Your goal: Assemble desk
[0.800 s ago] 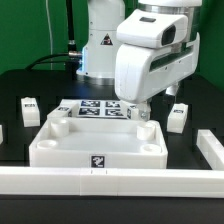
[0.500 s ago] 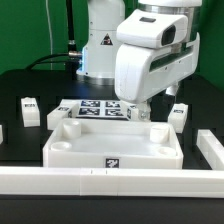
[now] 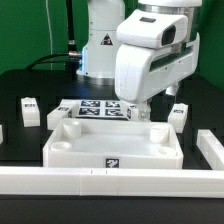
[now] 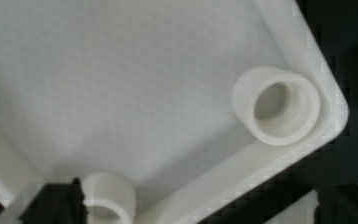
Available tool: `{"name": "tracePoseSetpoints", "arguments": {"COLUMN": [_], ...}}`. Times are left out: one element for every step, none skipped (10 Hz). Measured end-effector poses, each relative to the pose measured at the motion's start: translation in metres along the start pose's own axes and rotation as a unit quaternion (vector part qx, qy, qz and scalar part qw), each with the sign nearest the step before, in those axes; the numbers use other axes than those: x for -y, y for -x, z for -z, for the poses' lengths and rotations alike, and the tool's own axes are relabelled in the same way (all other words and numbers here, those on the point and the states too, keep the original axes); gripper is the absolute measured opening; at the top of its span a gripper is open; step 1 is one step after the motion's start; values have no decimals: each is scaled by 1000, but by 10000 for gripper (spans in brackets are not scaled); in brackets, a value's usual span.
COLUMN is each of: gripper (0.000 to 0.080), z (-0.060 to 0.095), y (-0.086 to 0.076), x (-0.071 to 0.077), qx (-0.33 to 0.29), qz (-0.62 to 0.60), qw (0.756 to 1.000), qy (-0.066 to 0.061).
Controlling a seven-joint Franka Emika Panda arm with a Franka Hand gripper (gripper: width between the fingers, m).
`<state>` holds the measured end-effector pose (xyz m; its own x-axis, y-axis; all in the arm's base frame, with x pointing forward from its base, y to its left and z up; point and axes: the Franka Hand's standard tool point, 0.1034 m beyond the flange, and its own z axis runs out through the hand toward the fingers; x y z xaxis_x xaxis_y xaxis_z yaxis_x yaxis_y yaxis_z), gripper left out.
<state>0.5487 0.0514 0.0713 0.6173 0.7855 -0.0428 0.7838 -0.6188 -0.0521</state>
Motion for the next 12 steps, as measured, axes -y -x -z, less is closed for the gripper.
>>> {"name": "tracePoseSetpoints", "arguments": {"gripper": [649,649,649,649,649,649,649,649,649,649,649,649], "z": [-4,-8,-12,-17,-17,-17,-18,-20,-26,-30,-35,-42], "y": [8,24,33,39,39,39,40,44,54,59,63,66], "x": [2,11,14,13,13,13,13,11,8,10,10,11], "qx": [-23,-24,-27,-24,-25,-24,-24,-25,-26,-24,-22,-20], "qz": [60,108,158,189,177,177,177,227,272,278,301,306], "qw": [998,993,987,981,983,983,983,973,961,960,953,951], "qy": [23,28,33,31,30,30,29,36,41,37,34,29]}}
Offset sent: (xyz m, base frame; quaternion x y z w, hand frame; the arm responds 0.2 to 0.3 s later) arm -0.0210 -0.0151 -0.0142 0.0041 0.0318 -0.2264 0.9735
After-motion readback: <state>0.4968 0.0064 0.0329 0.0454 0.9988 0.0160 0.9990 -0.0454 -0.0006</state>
